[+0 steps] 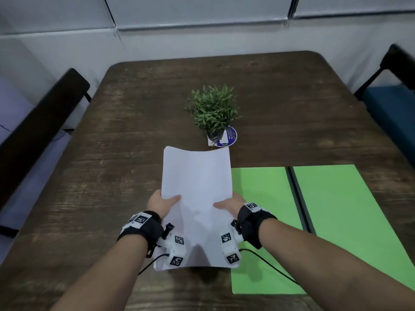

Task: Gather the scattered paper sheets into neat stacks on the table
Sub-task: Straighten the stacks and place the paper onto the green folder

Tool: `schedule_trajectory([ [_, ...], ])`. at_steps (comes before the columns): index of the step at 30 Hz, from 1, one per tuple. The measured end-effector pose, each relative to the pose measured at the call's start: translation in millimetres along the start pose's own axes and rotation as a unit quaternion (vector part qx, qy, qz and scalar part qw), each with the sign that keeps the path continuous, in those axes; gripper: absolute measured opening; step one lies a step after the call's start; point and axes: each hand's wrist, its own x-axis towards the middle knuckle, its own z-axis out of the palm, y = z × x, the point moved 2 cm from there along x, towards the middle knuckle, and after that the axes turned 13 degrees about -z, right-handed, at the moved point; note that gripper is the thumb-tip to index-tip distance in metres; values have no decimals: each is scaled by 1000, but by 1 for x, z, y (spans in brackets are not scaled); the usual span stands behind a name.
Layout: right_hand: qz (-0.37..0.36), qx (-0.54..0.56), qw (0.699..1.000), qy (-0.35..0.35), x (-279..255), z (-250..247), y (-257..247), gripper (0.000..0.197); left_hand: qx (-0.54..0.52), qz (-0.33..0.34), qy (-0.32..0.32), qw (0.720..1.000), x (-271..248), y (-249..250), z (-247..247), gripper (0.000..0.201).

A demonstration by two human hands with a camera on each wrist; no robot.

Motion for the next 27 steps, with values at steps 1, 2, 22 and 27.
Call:
schedule_trajectory([
  [1,-22,14,1000,13,-7,-11,-2,45,-16,17,-5,1000,-10,5,7,38],
  [2,-43,32,998,28,-16,-24,-4,42,-32,32,-13,999,-20,11,15,36],
  [22,-261,143,933,204,-114,-356,45,34,-108,151,-187,965,-219,77,287,35],
  [27,-244,99,954,142,-117,-387,65,48,-23,125,-222,967,-231,69,303,26],
])
